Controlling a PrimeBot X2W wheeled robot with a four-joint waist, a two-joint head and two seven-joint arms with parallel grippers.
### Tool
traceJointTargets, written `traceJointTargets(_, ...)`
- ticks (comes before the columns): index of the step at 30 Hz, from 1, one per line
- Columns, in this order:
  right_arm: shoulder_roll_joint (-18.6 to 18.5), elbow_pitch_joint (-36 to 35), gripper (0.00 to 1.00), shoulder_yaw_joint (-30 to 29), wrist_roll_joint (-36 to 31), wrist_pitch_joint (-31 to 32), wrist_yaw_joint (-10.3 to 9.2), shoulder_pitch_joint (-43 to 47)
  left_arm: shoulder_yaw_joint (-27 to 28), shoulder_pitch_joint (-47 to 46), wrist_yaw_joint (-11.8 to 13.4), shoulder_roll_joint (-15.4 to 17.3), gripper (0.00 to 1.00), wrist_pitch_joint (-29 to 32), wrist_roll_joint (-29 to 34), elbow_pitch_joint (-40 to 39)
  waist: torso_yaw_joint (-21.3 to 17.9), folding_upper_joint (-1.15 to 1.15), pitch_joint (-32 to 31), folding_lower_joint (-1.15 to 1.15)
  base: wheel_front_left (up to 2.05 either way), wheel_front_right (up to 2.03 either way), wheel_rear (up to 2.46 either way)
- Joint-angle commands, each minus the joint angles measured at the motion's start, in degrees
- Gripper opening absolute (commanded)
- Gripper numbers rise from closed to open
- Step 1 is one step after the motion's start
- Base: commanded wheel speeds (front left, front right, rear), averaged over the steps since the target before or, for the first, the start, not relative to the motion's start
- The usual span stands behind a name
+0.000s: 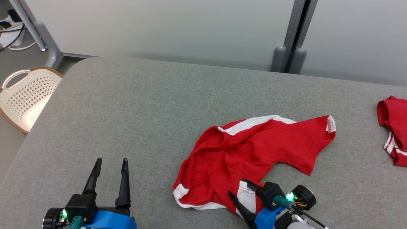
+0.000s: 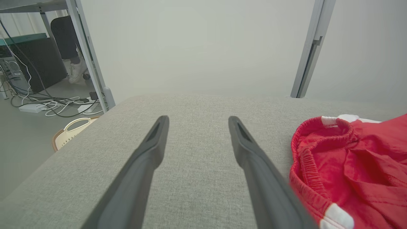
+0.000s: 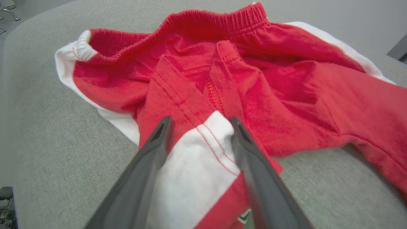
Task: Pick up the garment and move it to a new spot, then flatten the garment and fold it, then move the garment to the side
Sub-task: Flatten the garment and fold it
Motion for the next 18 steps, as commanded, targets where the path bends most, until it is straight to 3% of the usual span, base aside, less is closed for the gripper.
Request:
traceJointTargets(1,0.28,1.16,0.00,-0.04,0.90,-1.33,0.01,-1.55,0.10,-0.70,0.41,0.00,1.00,-0.26,-0.22,-0.03,0.23,0.00,0.06,0.00,0.00,0.00,0.00)
traceJointTargets(10,0.30,1.62,0.00,-5.88,3.13,-5.88,0.01,-0.61,0.66,0.72,0.82,-0.01,1.00,-0.26,-0.49,-0.42,-1.96,0.00,-0.42,0.00,0.00,0.00,0.00)
traceJointTargets(18,0.55,-8.50,0.00,-18.65,5.89,-6.45,0.01,7.24,0.42,0.96,0.91,-0.02,1.00,-0.26,-0.56,-0.67,-5.93,0.00,-1.01,0.00,0.00,0.00,0.00)
